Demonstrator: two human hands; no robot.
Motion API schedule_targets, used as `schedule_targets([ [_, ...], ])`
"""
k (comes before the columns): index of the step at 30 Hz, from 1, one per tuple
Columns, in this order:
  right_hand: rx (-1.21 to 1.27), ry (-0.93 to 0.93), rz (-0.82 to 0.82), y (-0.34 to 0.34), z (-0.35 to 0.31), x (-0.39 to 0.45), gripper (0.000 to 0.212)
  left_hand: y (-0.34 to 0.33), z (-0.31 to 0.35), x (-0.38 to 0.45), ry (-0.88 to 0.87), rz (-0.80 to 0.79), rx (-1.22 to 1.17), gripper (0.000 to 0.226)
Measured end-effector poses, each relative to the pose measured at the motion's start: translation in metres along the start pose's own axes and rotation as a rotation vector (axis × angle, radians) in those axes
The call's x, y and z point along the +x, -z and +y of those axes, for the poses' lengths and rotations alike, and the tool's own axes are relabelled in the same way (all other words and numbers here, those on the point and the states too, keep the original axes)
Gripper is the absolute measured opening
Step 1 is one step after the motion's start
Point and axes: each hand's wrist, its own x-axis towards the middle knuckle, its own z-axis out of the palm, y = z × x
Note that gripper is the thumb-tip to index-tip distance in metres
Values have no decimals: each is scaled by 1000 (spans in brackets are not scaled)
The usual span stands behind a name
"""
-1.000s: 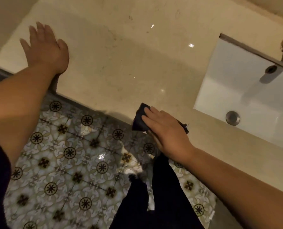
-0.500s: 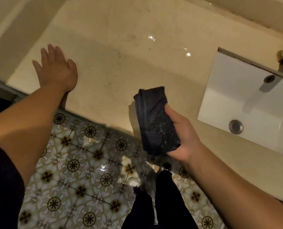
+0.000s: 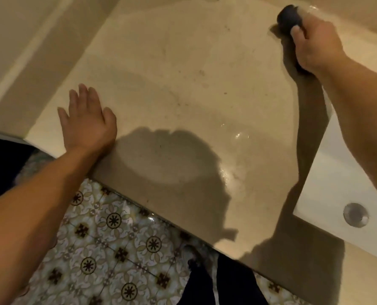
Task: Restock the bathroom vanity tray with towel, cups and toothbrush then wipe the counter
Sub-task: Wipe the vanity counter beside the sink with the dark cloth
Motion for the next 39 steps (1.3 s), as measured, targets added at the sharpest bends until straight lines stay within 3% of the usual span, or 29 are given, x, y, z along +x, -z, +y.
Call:
schedule_targets([
  [3, -233, 201, -29, -26, 2, 30, 44, -2, -1, 3, 12, 13, 4, 67],
  [8, -299, 343, -81, -41, -33, 13, 45, -4, 1, 3, 28, 17, 19, 65],
  [14, -81, 683, -282, -74, -116, -185, 35, -2, 2, 3, 13, -1, 34, 65],
  [16, 2, 739, -377, -78, -134, -257, 34, -1, 1, 1, -1, 1, 27, 66],
  [19, 45, 737, -360, -83, -143, -321, 45, -2, -1, -1, -5, -9, 17, 67],
  [23, 130, 657, -437, -77, -166, -358, 39, -4, -2, 0, -10, -25, 27, 67],
  [25, 291, 578, -489, -72, -175, -368, 84, -3, -3, 0, -6, -38, 33, 66],
  [26, 392, 532, -520, -67, -179, -371, 88, -2, -3, 1, -8, -44, 40, 66],
  [27, 495, 481, -574, -63, -181, -374, 75, -2, -3, 1, -10, -51, 41, 66],
  [29, 739, 217, -702, -61, -177, -380, 40, -1, -3, 1, -18, -69, 28, 67],
  [32, 1368, -510, -935, -42, -174, -378, 37, 2, -6, 0, -26, -99, -4, 66],
  [34, 1627, -714, -916, -24, -175, -372, 41, 8, -7, -4, -49, -150, -53, 66],
  [36, 1763, -655, -953, 1, -177, -364, 36, 24, 1, -22, -86, -217, -220, 67],
  [39, 1654, -344, -971, 46, -183, -351, 31, 70, 35, -76, -145, -384, -846, 71],
])
